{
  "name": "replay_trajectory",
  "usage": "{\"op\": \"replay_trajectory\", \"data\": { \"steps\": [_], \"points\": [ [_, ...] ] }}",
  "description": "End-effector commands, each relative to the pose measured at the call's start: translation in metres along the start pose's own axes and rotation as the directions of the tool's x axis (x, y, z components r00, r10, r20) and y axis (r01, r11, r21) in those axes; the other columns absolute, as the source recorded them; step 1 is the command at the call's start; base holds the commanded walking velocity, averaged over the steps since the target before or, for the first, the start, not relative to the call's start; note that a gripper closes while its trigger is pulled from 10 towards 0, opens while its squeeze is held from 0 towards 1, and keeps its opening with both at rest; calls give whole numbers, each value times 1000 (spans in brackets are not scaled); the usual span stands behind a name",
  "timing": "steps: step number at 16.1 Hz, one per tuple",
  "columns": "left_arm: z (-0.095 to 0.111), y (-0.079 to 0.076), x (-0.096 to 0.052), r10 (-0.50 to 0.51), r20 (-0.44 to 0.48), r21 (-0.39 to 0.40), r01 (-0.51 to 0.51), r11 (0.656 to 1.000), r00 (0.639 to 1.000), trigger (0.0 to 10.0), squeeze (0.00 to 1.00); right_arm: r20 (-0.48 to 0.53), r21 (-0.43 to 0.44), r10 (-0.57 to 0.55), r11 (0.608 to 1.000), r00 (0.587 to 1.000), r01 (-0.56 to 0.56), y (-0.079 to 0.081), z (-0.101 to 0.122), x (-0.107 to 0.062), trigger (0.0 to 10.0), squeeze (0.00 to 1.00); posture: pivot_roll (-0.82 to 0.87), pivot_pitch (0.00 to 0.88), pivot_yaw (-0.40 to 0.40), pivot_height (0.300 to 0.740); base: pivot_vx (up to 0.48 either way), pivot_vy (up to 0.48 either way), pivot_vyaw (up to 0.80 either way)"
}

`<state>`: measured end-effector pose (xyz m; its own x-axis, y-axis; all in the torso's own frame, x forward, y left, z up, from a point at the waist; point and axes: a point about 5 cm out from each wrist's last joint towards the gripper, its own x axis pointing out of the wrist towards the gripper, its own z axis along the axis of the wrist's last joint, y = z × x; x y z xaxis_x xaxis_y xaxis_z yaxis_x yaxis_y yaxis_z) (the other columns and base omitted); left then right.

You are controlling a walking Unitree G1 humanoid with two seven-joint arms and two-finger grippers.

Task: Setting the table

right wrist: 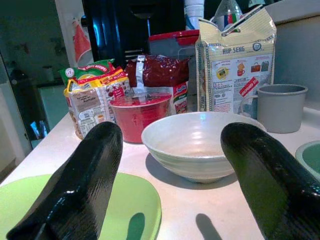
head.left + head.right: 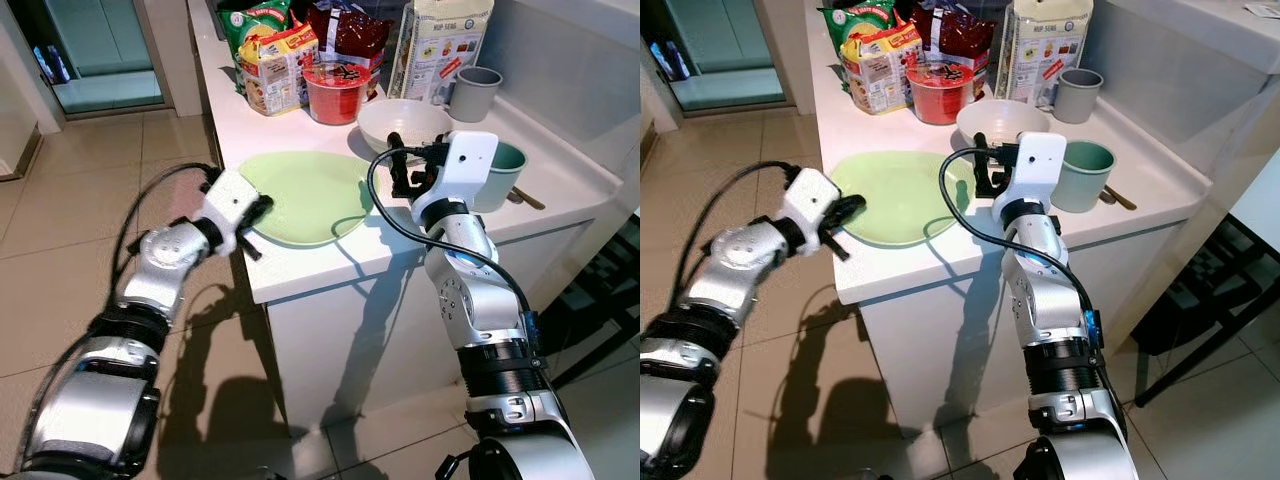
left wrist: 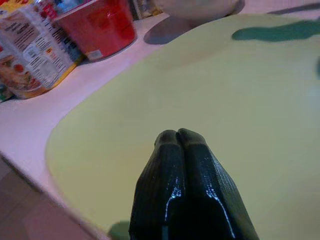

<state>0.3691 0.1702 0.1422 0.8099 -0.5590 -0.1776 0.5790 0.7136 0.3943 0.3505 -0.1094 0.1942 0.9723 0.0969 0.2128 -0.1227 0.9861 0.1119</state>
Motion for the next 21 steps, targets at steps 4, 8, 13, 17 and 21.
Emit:
{"op": "replay_trajectory", "data": {
  "steps": [4,8,13,17,21],
  "points": [
    [-29,-25,1,-40,-97,-94,31,995,994,10000,0,-5,8,-12,1000,1000,12,-2,-1,-3,10000,0,54,0,34,740,0,0,0],
    [-35,-27,1,16,-111,-173,-35,984,994,10000,0,-10,9,-15,1000,1000,15,-3,-1,-5,10000,0,50,0,35,740,0,0,0],
    [-40,-23,-1,77,-121,-239,-104,966,990,10000,0,-17,11,-14,1000,1000,14,-2,-3,-5,10000,0,53,0,33,740,0,0,0],
    [-42,-26,-1,67,-121,-223,-93,970,990,10000,0,-21,11,-13,1000,1000,13,-2,-3,-6,10000,0,52,0,32,740,0,0,0],
    [-44,-29,-1,62,-125,-231,-89,969,990,10000,0,-27,12,-14,1000,1000,14,-2,-4,-6,10000,0,49,0,33,740,0,0,0]
  ]
}}
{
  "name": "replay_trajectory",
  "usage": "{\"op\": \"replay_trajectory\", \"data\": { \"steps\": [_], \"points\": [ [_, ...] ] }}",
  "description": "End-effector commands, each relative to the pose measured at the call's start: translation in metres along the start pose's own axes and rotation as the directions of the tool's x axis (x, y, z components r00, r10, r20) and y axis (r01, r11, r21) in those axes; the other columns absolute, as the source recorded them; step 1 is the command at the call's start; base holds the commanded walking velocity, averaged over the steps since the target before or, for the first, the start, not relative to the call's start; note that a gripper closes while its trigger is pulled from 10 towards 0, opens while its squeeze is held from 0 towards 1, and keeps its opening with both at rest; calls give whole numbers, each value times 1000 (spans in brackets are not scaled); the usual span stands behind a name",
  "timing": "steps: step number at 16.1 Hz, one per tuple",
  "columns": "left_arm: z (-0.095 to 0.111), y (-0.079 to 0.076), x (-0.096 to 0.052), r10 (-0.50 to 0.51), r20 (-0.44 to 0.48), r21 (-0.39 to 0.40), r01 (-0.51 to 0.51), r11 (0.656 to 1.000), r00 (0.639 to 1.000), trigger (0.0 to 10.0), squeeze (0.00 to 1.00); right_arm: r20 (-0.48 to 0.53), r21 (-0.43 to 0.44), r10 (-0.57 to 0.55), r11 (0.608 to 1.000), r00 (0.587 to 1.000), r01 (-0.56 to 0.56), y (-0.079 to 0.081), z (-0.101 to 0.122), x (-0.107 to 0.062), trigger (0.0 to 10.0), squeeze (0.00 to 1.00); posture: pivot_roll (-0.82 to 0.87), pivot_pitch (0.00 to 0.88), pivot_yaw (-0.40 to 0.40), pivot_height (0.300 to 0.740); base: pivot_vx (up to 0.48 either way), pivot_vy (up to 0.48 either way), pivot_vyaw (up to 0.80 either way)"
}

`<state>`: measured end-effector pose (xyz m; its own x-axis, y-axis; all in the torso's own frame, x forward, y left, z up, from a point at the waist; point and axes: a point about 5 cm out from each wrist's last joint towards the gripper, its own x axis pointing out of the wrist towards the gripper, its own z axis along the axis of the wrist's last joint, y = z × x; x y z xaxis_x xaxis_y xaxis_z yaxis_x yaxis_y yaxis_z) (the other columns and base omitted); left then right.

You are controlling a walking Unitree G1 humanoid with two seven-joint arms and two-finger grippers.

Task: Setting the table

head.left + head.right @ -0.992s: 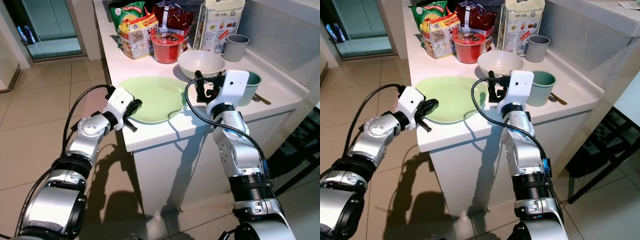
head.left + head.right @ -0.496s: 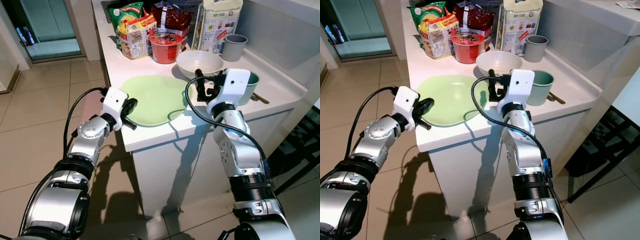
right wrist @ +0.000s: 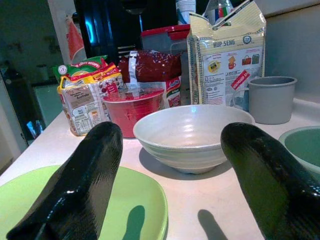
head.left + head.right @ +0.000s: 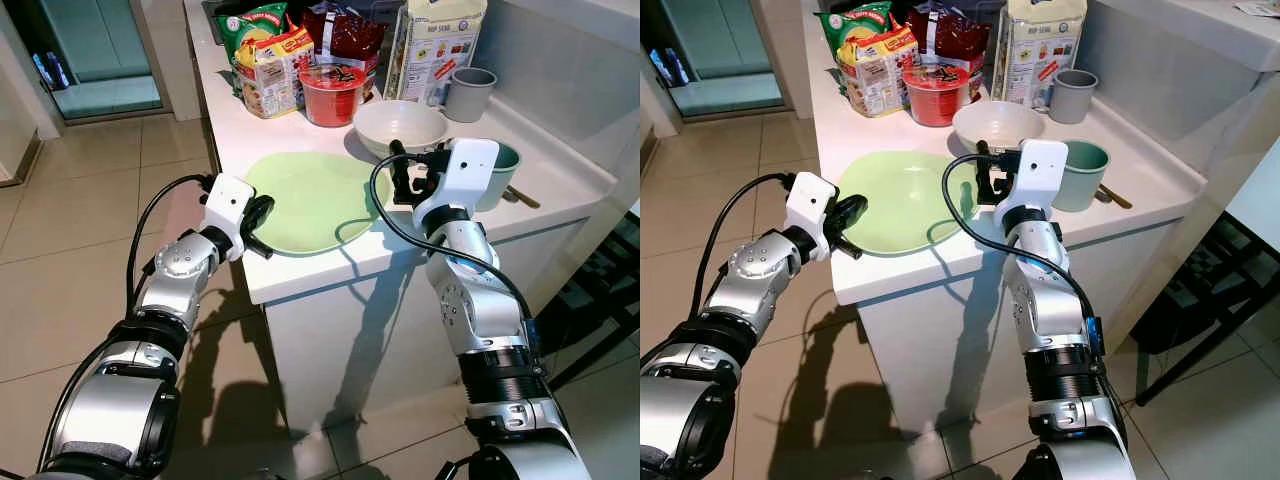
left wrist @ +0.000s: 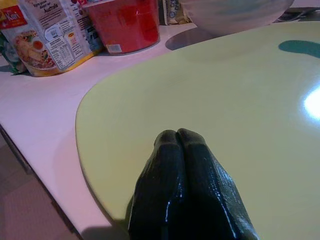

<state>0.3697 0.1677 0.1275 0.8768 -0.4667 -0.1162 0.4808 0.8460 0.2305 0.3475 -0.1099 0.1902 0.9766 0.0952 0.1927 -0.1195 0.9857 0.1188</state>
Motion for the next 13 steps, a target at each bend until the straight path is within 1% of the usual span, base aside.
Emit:
{"op": "replay_trajectory", "data": {
  "steps": [1,2,5,7,9,10,11,13],
  "points": [
    [-36,-15,-9,-41,-148,-39,35,999,988,10000,0,-15,12,-11,1000,1000,11,-2,-2,-2,10000,0,49,0,33,740,0,0,0],
    [-37,-15,-9,-42,-150,-38,36,999,988,10000,0,-38,24,-6,1000,999,7,-2,-5,-2,10000,0,49,0,33,740,0,0,0],
    [-37,-15,-9,-43,-151,-34,38,999,988,10000,0,-179,143,8,990,984,18,-6,-28,-6,10000,0,51,0,33,740,0,0,0],
    [-37,-15,-10,-43,-153,-29,39,999,987,10000,0,-224,200,-9,978,975,55,-11,-36,-9,10000,0,51,0,33,740,0,0,0],
    [-37,-14,-10,-44,-155,-24,41,999,987,10000,0,-252,292,-7,953,968,83,-11,-38,-10,10000,0,50,0,35,740,0,0,0],
    [-37,-14,-10,-45,-156,-22,42,999,987,10000,0,-279,349,1,932,960,100,-12,-41,-10,10000,0,50,0,35,740,0,0,0],
    [-37,-15,-10,-47,-156,-19,44,999,987,10000,0,-301,378,3,919,954,116,-13,-45,-11,10000,0,51,0,36,740,0,0,0],
    [-36,-14,-9,-49,-154,-12,48,999,987,10000,0,-325,400,11,908,946,127,-14,-51,-10,10000,0,53,0,37,740,0,0,0]
  ]
}}
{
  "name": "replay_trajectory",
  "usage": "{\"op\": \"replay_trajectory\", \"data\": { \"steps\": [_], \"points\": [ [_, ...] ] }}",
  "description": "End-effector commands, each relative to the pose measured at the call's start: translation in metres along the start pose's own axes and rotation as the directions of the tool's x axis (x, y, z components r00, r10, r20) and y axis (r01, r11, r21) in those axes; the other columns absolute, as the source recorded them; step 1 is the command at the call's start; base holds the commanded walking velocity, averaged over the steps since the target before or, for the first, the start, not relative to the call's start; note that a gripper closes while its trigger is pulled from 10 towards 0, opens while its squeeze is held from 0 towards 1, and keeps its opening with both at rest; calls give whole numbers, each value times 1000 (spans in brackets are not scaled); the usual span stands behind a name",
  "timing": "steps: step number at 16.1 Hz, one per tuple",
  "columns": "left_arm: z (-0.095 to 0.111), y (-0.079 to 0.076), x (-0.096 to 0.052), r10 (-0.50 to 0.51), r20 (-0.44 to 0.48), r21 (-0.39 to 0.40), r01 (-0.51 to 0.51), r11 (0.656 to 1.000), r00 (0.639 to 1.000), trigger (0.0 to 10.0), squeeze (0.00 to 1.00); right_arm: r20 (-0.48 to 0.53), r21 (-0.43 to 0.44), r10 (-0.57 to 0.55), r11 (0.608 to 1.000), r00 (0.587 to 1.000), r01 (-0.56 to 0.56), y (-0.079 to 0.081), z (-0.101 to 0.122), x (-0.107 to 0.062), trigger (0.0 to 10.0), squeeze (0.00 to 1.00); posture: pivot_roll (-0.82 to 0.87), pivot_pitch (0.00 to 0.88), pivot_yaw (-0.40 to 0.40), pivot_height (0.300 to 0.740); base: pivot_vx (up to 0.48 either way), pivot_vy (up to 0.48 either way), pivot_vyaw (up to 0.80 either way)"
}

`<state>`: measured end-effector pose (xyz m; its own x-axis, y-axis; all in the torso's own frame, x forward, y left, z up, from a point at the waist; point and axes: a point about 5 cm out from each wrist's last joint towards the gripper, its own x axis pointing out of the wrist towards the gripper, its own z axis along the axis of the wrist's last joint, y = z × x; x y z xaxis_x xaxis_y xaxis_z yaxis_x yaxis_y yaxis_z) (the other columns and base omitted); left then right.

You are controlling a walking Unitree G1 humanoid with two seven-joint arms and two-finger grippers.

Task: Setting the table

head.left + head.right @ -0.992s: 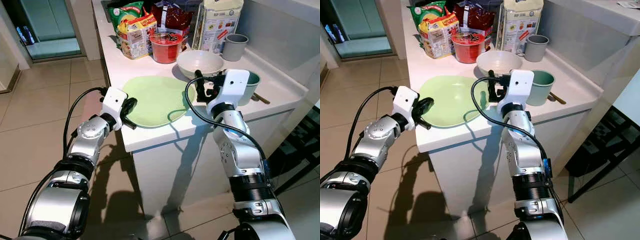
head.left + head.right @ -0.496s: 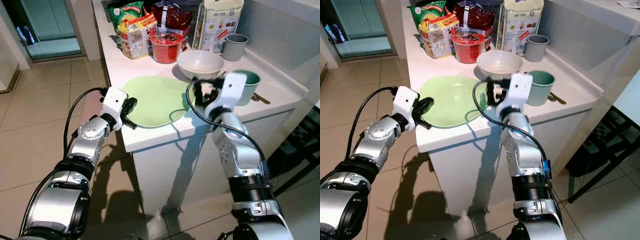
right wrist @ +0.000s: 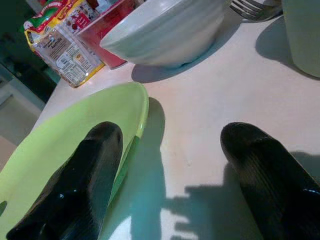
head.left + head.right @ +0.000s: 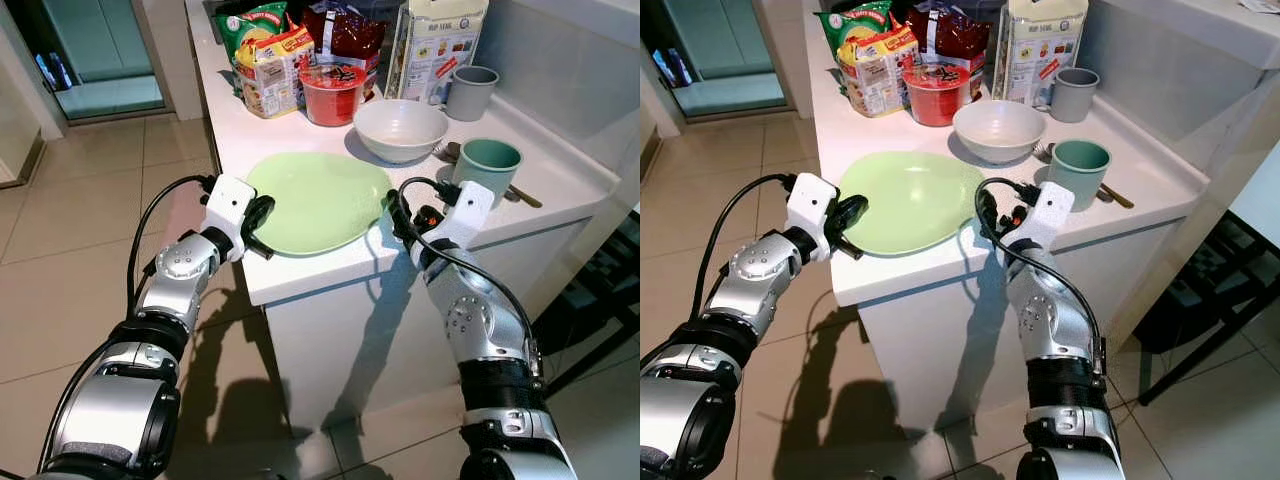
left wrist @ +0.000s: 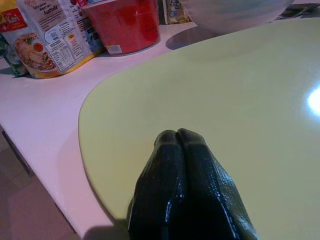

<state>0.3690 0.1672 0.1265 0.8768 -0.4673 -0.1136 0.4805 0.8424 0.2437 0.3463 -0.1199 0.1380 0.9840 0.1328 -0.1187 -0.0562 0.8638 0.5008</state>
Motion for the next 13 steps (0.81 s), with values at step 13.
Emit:
{"op": "replay_trajectory", "data": {
  "steps": [13],
  "points": [
    [-33,-15,-8,-55,-149,-10,54,998,987,10000,0,-105,39,176,984,979,-173,26,-24,21,10000,0,65,0,29,740,0,0,0]
  ]
}}
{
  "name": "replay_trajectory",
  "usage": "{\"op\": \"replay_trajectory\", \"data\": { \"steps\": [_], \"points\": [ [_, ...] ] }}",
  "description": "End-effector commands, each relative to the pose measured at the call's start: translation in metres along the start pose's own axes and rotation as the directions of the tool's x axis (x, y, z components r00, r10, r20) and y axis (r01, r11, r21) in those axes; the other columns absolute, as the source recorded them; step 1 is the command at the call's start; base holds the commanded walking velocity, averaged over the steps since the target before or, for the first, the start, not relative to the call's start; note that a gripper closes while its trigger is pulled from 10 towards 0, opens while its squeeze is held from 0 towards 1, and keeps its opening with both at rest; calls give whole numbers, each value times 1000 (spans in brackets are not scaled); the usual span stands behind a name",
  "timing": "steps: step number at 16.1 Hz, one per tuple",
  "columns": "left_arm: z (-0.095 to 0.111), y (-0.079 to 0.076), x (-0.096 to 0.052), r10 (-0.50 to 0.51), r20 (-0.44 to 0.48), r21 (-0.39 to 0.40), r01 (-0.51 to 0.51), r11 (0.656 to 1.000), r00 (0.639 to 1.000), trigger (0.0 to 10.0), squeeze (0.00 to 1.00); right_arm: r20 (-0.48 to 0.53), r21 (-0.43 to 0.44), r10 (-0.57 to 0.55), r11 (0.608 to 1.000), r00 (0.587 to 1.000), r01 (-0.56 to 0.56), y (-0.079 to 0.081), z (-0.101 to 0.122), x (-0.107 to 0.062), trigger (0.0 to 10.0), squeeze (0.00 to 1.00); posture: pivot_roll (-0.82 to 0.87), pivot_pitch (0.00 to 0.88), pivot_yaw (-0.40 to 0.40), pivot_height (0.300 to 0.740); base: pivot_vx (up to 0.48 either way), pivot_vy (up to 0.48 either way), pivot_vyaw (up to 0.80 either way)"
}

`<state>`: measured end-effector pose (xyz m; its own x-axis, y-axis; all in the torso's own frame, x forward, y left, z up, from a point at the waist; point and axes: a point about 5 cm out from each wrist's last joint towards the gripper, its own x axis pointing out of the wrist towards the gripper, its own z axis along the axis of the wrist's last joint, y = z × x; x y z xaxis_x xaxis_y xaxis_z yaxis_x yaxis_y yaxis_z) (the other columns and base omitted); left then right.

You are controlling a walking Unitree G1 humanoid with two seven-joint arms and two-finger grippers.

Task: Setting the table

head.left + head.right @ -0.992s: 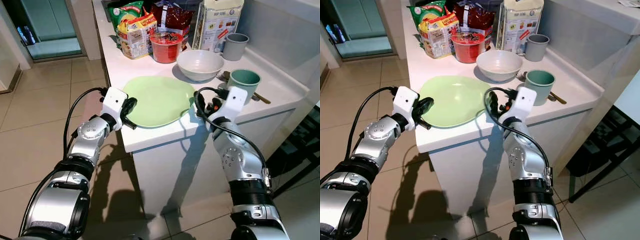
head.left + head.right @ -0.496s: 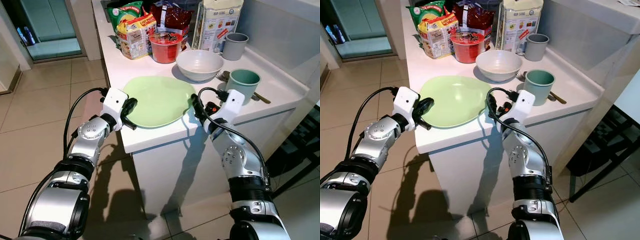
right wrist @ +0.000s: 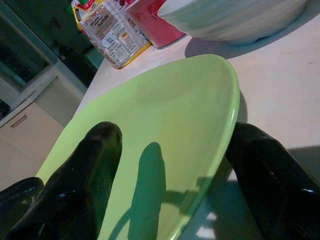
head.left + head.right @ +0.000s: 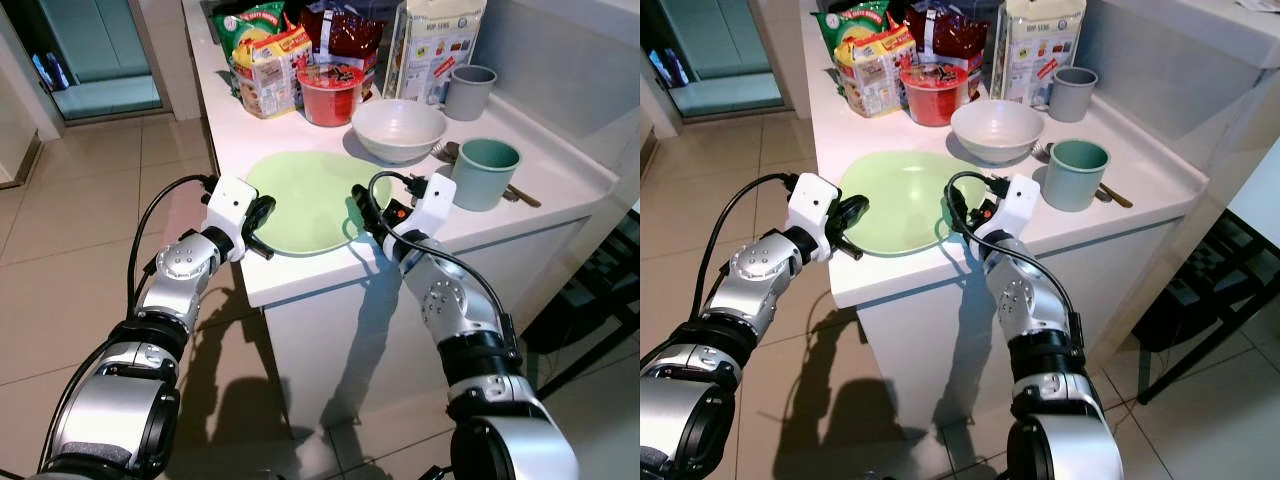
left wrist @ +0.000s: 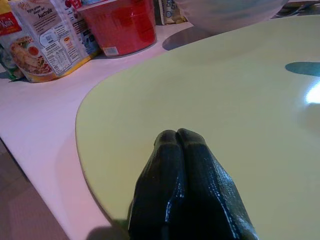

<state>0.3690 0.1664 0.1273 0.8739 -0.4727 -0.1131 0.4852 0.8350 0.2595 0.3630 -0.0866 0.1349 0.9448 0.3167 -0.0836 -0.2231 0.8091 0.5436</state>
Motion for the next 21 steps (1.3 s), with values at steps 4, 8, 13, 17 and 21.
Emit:
{"op": "replay_trajectory", "data": {
  "steps": [4,8,13,17,21],
  "points": [
    [-34,-14,-9,-53,-151,-22,50,999,987,10000,0,-48,-12,-23,1000,999,22,-5,-11,1,10000,0,65,0,30,740,0,0,0],
    [-33,-15,-8,-54,-146,-20,51,998,988,10000,0,-54,-22,-44,999,998,43,-9,-15,3,10000,0,63,0,30,740,0,0,0],
    [-32,-14,-8,-56,-144,-16,54,998,988,10000,0,-42,-22,-62,998,997,61,-11,-15,5,0,0,65,0,31,740,0,0,0],
    [-32,-14,-8,-55,-145,-13,54,998,988,10000,0,-43,-17,-60,998,997,60,-11,-16,6,0,0,66,0,30,740,0,0,0],
    [-31,-13,-8,-55,-144,-12,54,998,988,10000,0,-41,-11,-57,998,998,57,-11,-17,6,0,0,65,0,30,740,0,0,0]
  ]
}}
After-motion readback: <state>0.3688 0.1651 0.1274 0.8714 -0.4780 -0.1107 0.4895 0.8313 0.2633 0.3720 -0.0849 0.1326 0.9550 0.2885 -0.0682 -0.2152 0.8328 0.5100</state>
